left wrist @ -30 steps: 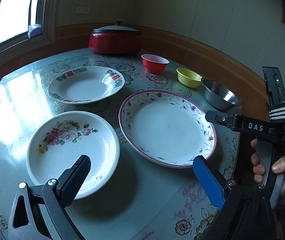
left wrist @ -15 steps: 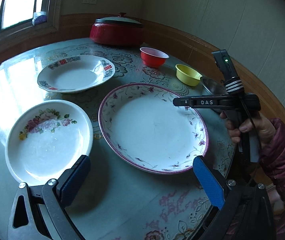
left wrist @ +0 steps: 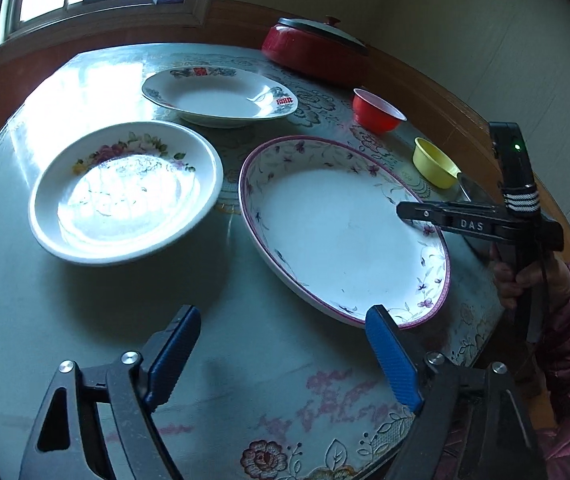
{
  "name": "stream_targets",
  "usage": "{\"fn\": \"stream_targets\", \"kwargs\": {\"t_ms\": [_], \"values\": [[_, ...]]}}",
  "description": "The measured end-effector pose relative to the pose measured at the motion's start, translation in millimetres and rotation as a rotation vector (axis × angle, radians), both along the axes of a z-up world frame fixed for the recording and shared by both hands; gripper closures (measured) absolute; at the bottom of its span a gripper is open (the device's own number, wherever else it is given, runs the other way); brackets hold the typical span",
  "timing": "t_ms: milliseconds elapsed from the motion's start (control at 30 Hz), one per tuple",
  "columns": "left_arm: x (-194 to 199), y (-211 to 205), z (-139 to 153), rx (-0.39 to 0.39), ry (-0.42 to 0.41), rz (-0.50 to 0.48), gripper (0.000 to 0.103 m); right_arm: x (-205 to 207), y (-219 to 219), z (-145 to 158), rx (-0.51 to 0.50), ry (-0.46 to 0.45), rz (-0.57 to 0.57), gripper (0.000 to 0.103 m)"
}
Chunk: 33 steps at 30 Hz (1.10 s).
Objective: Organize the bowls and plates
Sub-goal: 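Move the left gripper over the white plate with red characters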
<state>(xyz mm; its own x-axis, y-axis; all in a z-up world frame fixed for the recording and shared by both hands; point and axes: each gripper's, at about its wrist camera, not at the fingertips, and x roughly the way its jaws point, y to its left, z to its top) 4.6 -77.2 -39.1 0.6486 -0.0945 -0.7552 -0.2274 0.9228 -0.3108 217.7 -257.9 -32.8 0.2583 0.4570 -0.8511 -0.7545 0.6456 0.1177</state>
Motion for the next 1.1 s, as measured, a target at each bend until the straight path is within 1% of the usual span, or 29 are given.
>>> {"fn": "stream_targets", "kwargs": {"t_ms": [33, 100, 133, 200, 233, 300, 333, 367, 400, 467, 500, 533, 567, 600, 633, 767, 867, 933, 1033, 1100], "values": [[2, 0, 0, -0.005, 0.002, 0.007, 0.022, -3, -4, 0, -0.002, 0.001, 0.001, 0.084], [7, -3, 1, 0.005, 0.002, 0.006, 0.033, -7, -11, 1, 0.003, 0.013, -0.008, 0.084], [9, -5, 1, 0.007, 0.001, 0.001, 0.035, -9, -14, 1, 0.005, 0.020, -0.012, 0.084], [17, -6, -1, -0.005, 0.010, -0.004, 0.042, -13, -21, 1, 0.015, 0.031, -0.018, 0.084], [22, -6, -3, -0.016, 0.017, -0.007, 0.044, -13, -25, 1, 0.026, 0.042, -0.025, 0.084], [31, -6, -4, -0.028, 0.027, -0.013, 0.050, -12, -29, 1, 0.049, 0.058, -0.042, 0.084], [35, -6, -5, -0.025, 0.033, -0.013, 0.052, -11, -30, 1, 0.057, 0.061, -0.056, 0.082], [39, -6, -6, -0.018, 0.039, -0.015, 0.058, -9, -31, 0, 0.065, 0.068, -0.071, 0.081], [43, -7, -6, -0.013, 0.043, -0.019, 0.067, -7, -31, 0, 0.070, 0.065, -0.084, 0.080], [48, -8, -7, 0.013, 0.044, -0.017, 0.071, -5, -30, -1, 0.081, 0.054, -0.103, 0.080], [49, -8, -7, 0.032, 0.045, -0.016, 0.075, -5, -29, -1, 0.085, 0.047, -0.105, 0.080], [49, -8, -7, 0.048, 0.040, -0.019, 0.075, -6, -27, -1, 0.088, 0.043, -0.095, 0.083], [49, -8, -7, 0.055, 0.038, -0.026, 0.075, -9, -25, 0, 0.080, 0.029, -0.086, 0.085], [48, -9, -7, 0.066, 0.036, -0.035, 0.075, -13, -24, 1, 0.067, 0.010, -0.072, 0.085], [46, -9, -7, 0.075, 0.034, -0.045, 0.074, -14, -24, 1, 0.064, 0.010, -0.054, 0.085], [33, -4, -8, 0.026, 0.028, -0.074, 0.074, -18, -26, 1, 0.070, 0.030, -0.001, 0.085], [25, -6, -7, 0.018, 0.029, -0.074, 0.074, -19, -24, 1, 0.065, 0.043, 0.004, 0.085], [25, -9, -7, 0.030, 0.034, -0.068, 0.073, -20, -22, 0, 0.054, 0.038, -0.004, 0.084], [30, -14, -6, 0.079, 0.047, -0.060, 0.073, -20, -15, 1, 0.023, -0.006, -0.001, 0.081], [35, -15, -6, 0.081, 0.054, -0.054, 0.073, -17, -9, 2, -0.005, -0.047, -0.015, 0.081]]}}
